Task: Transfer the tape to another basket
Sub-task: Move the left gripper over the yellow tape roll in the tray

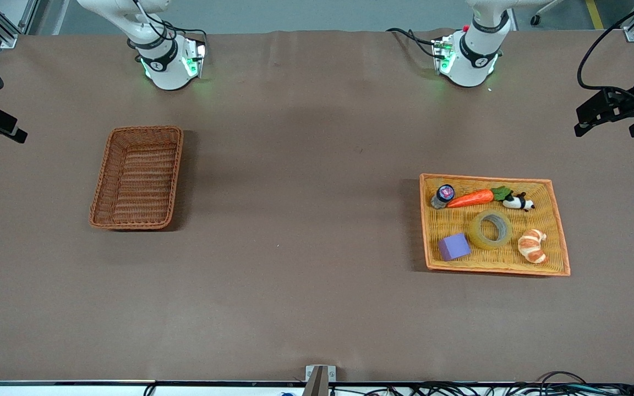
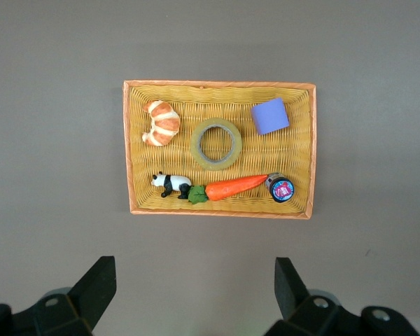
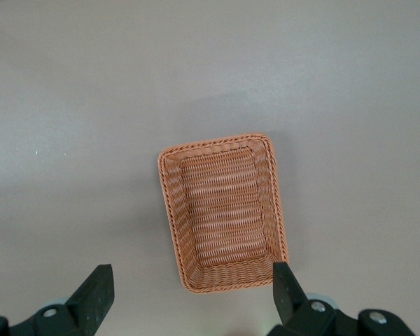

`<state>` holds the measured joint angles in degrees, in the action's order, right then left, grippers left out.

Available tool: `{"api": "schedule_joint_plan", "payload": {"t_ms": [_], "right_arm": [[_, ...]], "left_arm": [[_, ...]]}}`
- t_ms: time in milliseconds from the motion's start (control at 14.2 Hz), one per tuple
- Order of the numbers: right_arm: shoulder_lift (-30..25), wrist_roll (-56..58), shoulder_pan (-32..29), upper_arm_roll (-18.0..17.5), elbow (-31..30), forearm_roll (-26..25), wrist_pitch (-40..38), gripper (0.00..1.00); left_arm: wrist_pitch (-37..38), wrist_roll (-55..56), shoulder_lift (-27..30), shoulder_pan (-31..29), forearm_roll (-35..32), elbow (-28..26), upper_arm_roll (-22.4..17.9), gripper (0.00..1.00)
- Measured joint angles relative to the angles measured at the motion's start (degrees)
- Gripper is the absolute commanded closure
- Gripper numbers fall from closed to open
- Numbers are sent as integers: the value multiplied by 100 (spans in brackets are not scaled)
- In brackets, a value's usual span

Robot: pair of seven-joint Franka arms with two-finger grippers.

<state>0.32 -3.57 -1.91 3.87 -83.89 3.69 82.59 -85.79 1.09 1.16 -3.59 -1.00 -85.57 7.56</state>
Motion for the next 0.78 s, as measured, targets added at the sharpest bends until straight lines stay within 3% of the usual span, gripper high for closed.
{"api": "schedule_joint_plan", "payload": {"t_ms": [564,776], "right_arm": [[0,2,-2,3,1,0,4,0],[0,3,0,-1,0,0,-6,0]], "left_arm": [[-64,-6,-174,-1,0,-18,0,0],[-658,-12,-597,12,0,-327,7,0]]}}
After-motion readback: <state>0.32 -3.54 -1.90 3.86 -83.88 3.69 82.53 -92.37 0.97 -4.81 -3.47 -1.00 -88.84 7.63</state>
